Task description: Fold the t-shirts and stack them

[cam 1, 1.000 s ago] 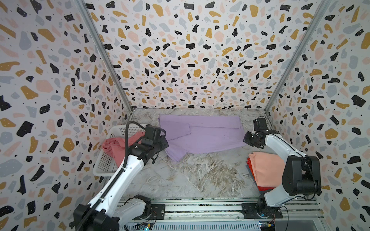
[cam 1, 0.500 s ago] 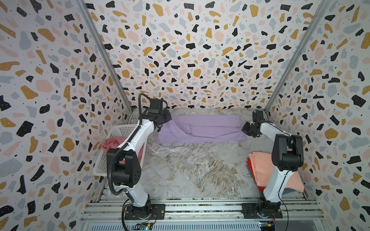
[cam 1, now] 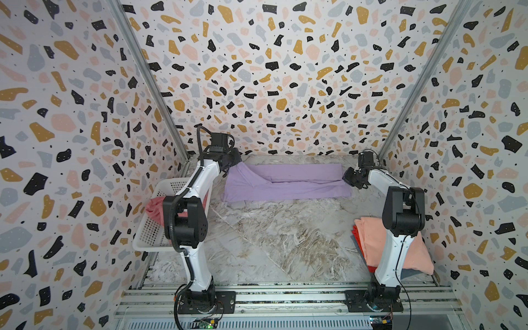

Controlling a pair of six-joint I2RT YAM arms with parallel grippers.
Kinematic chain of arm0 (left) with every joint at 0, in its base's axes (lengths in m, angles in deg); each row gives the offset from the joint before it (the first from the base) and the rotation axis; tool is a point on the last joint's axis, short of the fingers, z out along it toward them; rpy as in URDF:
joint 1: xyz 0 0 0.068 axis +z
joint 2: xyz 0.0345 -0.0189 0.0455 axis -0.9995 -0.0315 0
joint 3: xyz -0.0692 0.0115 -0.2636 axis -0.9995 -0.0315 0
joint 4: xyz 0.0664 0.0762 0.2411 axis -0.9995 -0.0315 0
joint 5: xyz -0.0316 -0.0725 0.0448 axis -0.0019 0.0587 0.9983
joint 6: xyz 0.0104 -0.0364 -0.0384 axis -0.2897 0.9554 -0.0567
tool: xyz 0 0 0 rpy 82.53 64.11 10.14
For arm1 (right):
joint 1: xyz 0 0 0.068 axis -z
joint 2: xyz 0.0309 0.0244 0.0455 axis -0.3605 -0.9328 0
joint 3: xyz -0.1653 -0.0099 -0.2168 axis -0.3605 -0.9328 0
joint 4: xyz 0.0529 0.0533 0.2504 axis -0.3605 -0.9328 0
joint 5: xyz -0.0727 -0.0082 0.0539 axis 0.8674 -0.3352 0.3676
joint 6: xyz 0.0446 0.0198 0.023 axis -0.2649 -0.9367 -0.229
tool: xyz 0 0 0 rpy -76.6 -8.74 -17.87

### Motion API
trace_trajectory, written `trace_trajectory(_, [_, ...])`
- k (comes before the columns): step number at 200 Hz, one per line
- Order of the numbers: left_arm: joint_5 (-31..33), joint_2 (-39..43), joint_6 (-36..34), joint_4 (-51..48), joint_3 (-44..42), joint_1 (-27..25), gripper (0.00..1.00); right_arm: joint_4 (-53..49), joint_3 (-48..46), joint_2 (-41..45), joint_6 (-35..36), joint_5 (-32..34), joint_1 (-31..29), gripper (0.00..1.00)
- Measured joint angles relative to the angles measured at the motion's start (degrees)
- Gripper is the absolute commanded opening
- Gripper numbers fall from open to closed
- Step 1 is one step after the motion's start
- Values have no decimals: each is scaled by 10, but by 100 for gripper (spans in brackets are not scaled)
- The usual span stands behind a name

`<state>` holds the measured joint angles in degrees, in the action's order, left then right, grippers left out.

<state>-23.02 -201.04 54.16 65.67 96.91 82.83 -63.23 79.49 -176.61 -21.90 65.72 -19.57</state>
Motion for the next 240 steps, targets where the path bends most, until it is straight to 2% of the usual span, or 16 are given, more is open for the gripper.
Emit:
trace_trajectory(11, [-6,-19,0,2,20,2,0,-3,17,-16,-3,-1,0,3])
trace_trajectory(20, [-10,-35,0,4,37,3,0,-4,31,-32,-8,-2,1,18])
trace_trajectory(28, [-15,-52,1,7,54,5,16,-4,41,-45,-12,-3,1,38])
trace_trajectory(36, [-21,-69,1,11,68,7,28,-3,46,-56,-12,-4,2,48])
trace_trajectory(51, [-26,-106,7,19,102,9,43,0,49,-72,-17,-9,7,55])
trace_trajectory(68, [-29,-152,24,30,139,17,47,25,40,-70,-21,-14,16,62])
trace_trajectory(92, [-41,-195,70,54,156,42,47,67,-10,-33,-24,-13,24,63])
trace_trajectory(115, [-49,-199,99,72,136,61,49,77,-47,16,-24,-10,28,64])
trace_trajectory(136, [-52,-179,108,92,87,66,50,90,-82,70,-23,-9,17,64])
trace_trajectory(166, [-62,-123,108,100,-8,47,52,107,-122,120,-21,-21,-16,65])
trace_trajectory(207, [-63,-49,106,95,-101,2,52,134,-131,94,-20,-54,-57,65])
trace_trajectory(240, [-61,-32,107,81,-138,-36,49,142,-123,42,-20,-62,-65,65])
